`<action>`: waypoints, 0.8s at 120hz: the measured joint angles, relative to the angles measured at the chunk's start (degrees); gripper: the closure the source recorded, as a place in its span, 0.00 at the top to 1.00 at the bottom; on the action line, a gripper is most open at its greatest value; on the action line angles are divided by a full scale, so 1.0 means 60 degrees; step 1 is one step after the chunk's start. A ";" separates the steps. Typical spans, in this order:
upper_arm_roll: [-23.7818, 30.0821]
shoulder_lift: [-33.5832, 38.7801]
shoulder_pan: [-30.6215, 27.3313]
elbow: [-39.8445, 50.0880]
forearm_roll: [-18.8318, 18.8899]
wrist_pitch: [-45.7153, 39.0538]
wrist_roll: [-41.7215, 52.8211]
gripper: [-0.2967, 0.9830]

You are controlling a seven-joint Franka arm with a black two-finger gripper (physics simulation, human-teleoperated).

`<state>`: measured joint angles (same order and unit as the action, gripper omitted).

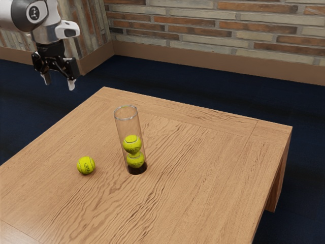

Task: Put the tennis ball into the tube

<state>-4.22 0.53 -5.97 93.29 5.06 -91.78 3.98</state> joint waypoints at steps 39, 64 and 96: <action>-0.0512 -0.0628 -0.0677 0.0597 -0.0018 -0.1170 0.0315 0.77; -0.0831 -0.1318 0.1471 0.0992 -0.0256 -0.1977 0.0623 0.77; -0.1795 -0.1317 0.1415 0.2209 -0.0768 -0.2993 0.0976 0.77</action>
<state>-14.99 -7.37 2.52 106.55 0.45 -109.74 9.83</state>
